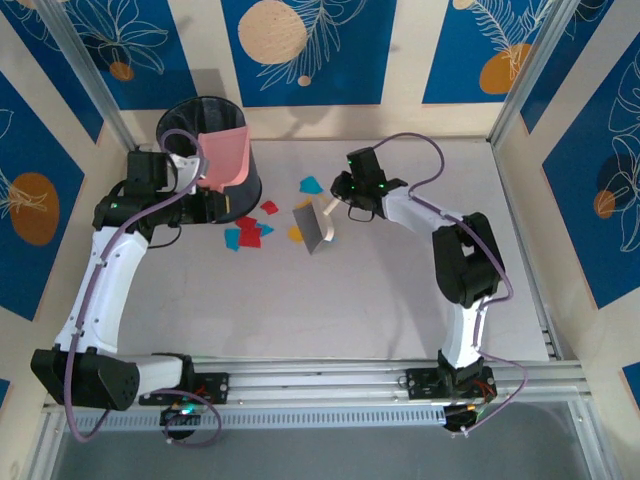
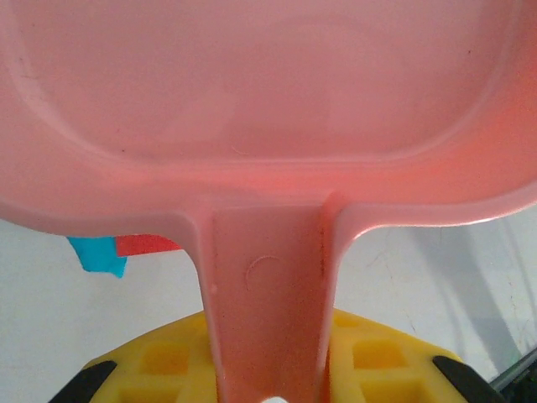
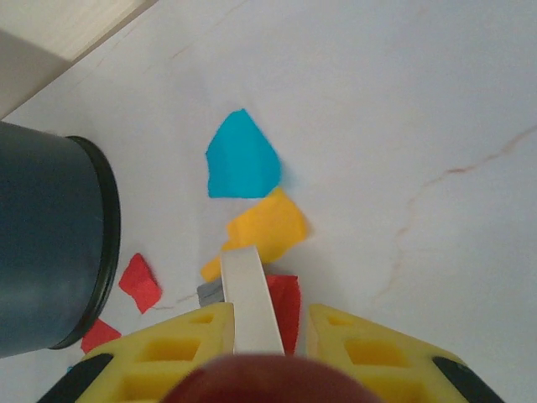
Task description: Sweep away the paper scraps from the table
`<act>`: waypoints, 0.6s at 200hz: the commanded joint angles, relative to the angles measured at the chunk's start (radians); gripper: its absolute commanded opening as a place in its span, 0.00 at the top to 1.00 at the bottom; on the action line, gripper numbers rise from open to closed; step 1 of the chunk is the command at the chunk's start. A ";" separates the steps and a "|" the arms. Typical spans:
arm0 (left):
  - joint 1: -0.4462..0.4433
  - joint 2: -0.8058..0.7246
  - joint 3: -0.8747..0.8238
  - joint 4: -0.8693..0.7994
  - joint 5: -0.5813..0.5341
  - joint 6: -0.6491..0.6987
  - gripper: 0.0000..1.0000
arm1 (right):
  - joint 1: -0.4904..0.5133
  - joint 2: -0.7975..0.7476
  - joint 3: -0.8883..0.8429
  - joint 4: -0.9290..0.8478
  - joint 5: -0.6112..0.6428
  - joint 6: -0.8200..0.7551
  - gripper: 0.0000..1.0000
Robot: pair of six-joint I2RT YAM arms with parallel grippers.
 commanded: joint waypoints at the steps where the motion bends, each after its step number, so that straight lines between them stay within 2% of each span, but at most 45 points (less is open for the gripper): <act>1: -0.025 0.000 -0.002 -0.002 0.032 0.025 1.00 | -0.018 -0.064 -0.063 -0.048 0.074 -0.018 1.00; 120: -0.164 0.085 0.052 -0.045 -0.026 0.082 1.00 | -0.024 -0.316 -0.289 -0.124 0.281 -0.036 1.00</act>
